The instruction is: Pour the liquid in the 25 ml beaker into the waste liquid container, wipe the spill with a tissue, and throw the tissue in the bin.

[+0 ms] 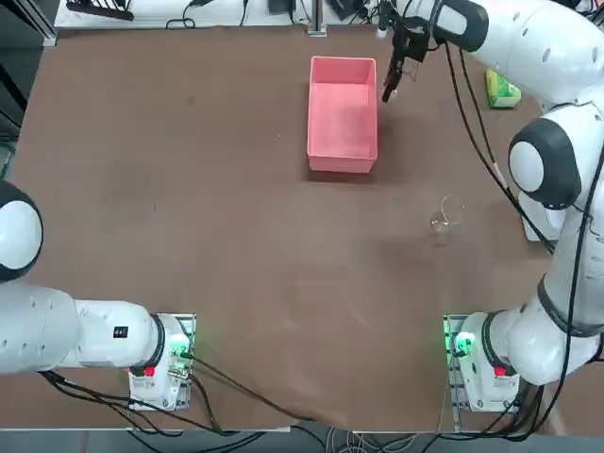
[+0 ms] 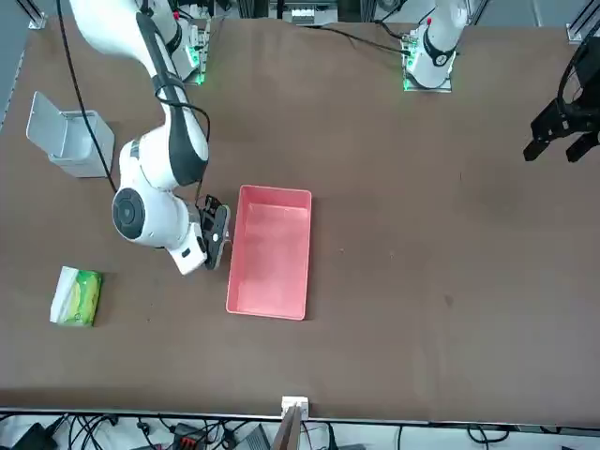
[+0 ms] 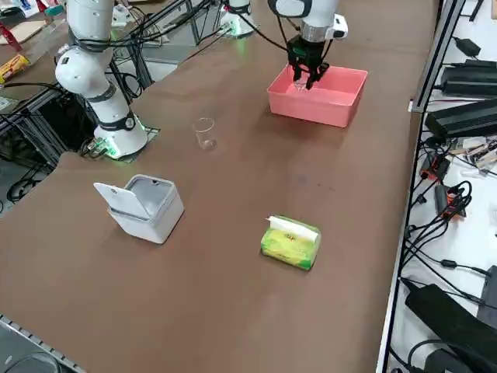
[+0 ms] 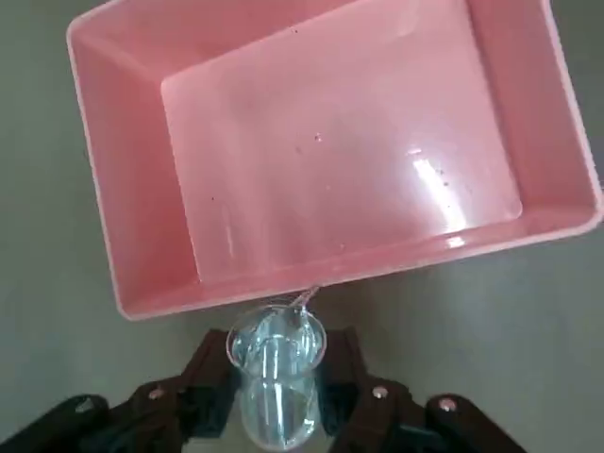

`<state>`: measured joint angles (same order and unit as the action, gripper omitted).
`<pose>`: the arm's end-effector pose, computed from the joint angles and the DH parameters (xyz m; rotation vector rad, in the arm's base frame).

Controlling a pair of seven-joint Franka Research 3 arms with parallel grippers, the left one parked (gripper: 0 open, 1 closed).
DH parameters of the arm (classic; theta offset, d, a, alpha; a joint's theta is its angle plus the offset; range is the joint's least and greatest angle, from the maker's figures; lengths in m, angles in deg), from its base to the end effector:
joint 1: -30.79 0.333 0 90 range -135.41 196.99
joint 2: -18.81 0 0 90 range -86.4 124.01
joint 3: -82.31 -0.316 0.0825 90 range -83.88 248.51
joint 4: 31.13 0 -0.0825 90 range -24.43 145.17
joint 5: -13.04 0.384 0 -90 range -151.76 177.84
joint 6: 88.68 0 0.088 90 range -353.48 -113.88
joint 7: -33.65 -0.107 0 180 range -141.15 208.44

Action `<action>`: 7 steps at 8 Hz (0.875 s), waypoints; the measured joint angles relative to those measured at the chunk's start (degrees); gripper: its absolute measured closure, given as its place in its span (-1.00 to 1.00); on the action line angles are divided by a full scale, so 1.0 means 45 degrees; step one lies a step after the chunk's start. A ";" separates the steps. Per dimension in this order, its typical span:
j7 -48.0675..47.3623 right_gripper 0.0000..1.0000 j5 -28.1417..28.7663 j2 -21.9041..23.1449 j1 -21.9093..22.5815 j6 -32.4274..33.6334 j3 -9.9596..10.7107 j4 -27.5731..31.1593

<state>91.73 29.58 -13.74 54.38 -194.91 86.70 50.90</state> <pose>0.6465 0.2585 0.3546 -2.3276 -1.6913 0.0842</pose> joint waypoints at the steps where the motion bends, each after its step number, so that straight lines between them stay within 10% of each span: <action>1: -0.0112 0.06 -0.0187 -0.0027 0.0028 0.0266 -0.0002 -0.0289; 7: -0.0774 0.06 -0.1441 -0.0345 0.0339 0.1014 -0.0005 -0.0635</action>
<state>88.25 23.09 -15.29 55.91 -190.35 86.68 48.04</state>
